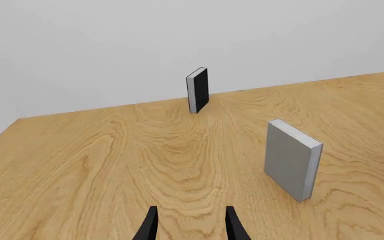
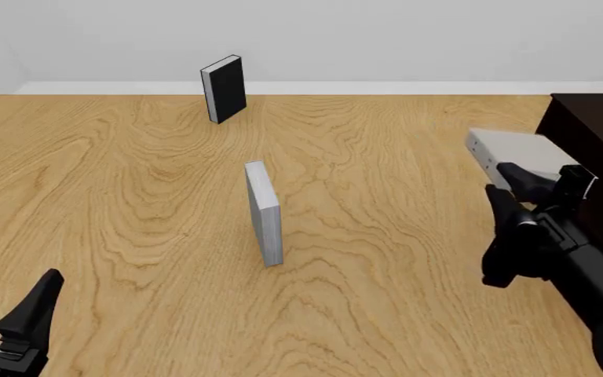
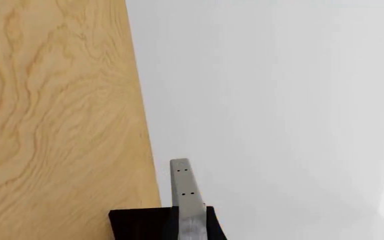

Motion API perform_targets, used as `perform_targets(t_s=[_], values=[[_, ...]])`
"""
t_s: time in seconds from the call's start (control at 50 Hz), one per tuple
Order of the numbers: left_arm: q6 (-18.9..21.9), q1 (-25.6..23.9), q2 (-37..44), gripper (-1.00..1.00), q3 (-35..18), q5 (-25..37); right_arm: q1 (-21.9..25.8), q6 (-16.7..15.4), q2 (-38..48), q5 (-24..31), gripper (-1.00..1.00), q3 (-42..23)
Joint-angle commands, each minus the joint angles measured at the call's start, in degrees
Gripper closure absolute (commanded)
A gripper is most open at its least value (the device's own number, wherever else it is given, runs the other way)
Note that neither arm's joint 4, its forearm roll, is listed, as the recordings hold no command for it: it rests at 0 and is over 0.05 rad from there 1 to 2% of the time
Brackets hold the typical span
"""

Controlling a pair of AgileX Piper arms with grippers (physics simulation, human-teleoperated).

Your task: Pick up the book on the right and place it on the cabinet shelf.

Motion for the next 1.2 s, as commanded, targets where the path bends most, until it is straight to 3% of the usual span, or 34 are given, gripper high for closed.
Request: perform_targets(t_s=[0.02,0.18,0.22,0.34,0.38,0.52,0.88,1.04,1.08,1.2], values=[[0.0,-0.1,0.0,-1.0,0.0,0.0,-1.8,2.0,0.5,-3.7,1.0,1.7],[0.0,-0.1,0.0,-1.0,0.0,0.0,-2.7,2.7,2.1,-5.9,1.0,2.6],[0.0,0.0,-0.1,-1.0,0.0,0.0,-2.9,4.1,1.2,-5.3,1.0,2.3],[0.0,0.0,-0.1,-1.0,0.0,0.0,-3.8,4.3,2.6,-7.0,1.0,2.8],[-0.1,0.0,-0.1,-1.0,0.0,0.0,-4.0,2.9,4.5,-9.6,1.0,3.6],[-0.1,0.0,-0.1,-1.0,0.0,0.0,-5.2,5.2,3.9,-8.9,1.0,3.6],[0.0,0.0,0.0,-1.0,0.0,0.2,-7.4,5.8,9.1,-14.4,1.0,4.6],[-0.2,0.0,0.0,-1.0,0.0,0.2,-8.2,5.3,11.1,-16.5,1.0,5.0],[-0.2,0.0,0.0,-1.0,0.0,0.1,-8.4,4.0,12.7,-18.8,1.0,5.4],[-0.2,0.0,0.0,-1.0,0.0,0.2,-9.0,1.4,12.9,-19.0,1.0,5.4]])
